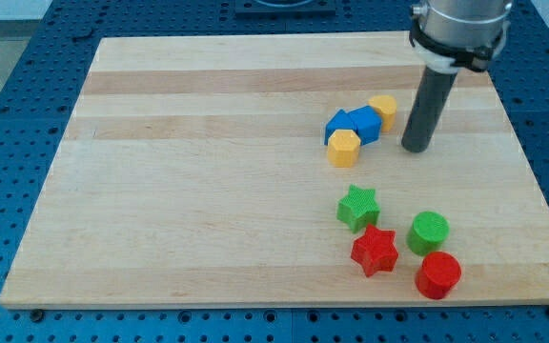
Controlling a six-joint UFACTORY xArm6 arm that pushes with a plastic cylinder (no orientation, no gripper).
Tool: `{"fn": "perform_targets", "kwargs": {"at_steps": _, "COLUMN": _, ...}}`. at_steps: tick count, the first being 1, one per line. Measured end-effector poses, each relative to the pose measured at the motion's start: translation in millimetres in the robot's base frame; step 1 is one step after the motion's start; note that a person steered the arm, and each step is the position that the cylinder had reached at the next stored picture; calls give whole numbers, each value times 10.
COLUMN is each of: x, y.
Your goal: Push the yellow hexagon left a bit
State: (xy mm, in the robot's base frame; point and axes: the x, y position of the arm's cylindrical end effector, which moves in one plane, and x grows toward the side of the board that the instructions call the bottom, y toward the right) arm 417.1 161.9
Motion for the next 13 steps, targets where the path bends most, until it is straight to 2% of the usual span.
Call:
{"fn": "perform_targets", "kwargs": {"at_steps": 4, "x": -357, "y": -128}}
{"fn": "perform_targets", "kwargs": {"at_steps": 7, "x": 67, "y": -106}}
{"fn": "perform_targets", "kwargs": {"at_steps": 9, "x": 430, "y": -438}}
{"fn": "perform_targets", "kwargs": {"at_steps": 11, "x": 513, "y": -726}}
{"fn": "perform_targets", "kwargs": {"at_steps": 13, "x": 507, "y": -623}}
